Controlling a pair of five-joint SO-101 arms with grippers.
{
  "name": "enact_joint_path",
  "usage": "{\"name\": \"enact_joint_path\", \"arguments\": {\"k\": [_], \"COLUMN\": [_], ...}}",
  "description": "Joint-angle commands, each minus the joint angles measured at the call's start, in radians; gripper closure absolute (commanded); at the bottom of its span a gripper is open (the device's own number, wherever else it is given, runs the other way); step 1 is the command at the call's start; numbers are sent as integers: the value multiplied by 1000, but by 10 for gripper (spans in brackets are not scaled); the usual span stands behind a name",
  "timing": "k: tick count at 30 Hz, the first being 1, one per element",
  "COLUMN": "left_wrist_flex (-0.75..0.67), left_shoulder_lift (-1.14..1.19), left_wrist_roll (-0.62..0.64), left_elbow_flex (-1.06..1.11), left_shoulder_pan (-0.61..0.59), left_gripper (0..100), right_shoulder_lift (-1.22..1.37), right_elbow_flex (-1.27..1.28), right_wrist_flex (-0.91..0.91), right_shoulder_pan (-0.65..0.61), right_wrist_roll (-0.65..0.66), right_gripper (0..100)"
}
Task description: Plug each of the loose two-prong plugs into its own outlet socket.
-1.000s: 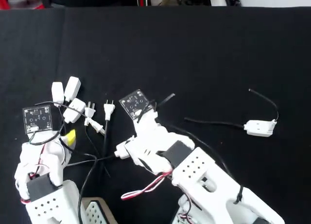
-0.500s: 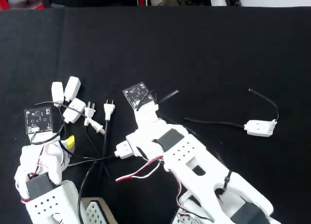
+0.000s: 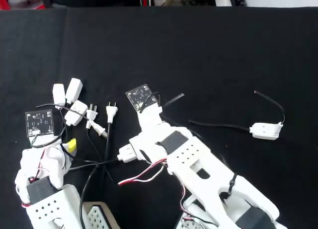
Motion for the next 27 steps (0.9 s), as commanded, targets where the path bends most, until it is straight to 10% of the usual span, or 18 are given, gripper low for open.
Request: {"name": "enact_joint_path", "arguments": {"k": [1, 27], "left_wrist_flex": [-15, -12], "left_shoulder_lift": [6, 6], "left_wrist_roll": [-6, -6], "left_elbow_flex": [-5, -5], "left_shoulder_pan": [-7, -7], "left_gripper": [678, 678], "right_shoulder_lift": [15, 329], "right_elbow_flex": [-25, -94], "right_wrist_flex": [23, 12], "right_shoulder_pan": [17, -109], "right_wrist_roll": [-6, 15], "right_gripper": [986, 986]}}
